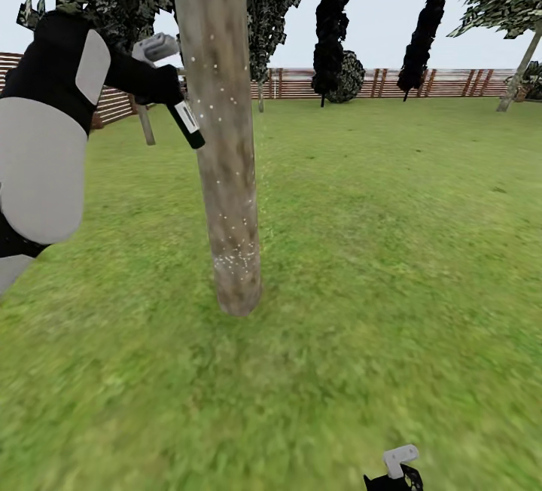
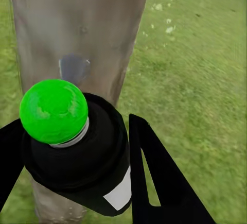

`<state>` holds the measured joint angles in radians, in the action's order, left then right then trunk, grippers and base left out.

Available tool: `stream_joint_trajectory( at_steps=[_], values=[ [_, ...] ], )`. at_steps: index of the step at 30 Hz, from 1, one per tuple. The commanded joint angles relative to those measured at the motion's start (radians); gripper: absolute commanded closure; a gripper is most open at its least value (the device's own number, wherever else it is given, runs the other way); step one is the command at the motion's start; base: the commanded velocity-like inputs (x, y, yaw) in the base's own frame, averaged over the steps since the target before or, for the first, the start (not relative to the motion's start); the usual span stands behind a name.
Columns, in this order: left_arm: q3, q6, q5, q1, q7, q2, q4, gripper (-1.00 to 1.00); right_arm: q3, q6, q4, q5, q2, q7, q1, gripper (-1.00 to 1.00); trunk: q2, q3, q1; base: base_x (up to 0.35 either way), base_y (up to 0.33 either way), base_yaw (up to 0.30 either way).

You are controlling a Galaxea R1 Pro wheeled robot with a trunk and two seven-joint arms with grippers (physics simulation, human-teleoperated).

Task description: In the garden, pick up the pesticide atomizer on the floor and spray pesticide onto both trees until each tree trunk is fully covered.

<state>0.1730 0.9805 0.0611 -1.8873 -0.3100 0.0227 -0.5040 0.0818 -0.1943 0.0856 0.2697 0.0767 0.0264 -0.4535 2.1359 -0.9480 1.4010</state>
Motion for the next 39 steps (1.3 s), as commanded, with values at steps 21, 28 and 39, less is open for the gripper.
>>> stream_joint_trajectory(
  at_steps=[21,28,39],
  values=[
    [0.005,-0.213,0.005,0.005,0.003,-0.004,0.466,1.00,0.008,-0.004,-0.001,0.008,0.000,0.003,-0.001,-1.00,0.000,-0.001,0.000,-0.076,0.000,0.000],
    [0.003,-0.268,0.008,0.031,0.004,0.003,0.470,1.00,0.008,-0.004,-0.001,0.009,0.000,0.003,-0.001,-1.00,0.000,-0.001,0.000,0.000,0.000,0.000],
    [0.002,-0.458,0.115,0.254,0.005,0.010,0.472,1.00,0.009,-0.002,-0.004,0.012,0.004,0.003,-0.001,-1.00,0.000,-0.001,0.000,0.000,0.000,0.000]
  ],
)
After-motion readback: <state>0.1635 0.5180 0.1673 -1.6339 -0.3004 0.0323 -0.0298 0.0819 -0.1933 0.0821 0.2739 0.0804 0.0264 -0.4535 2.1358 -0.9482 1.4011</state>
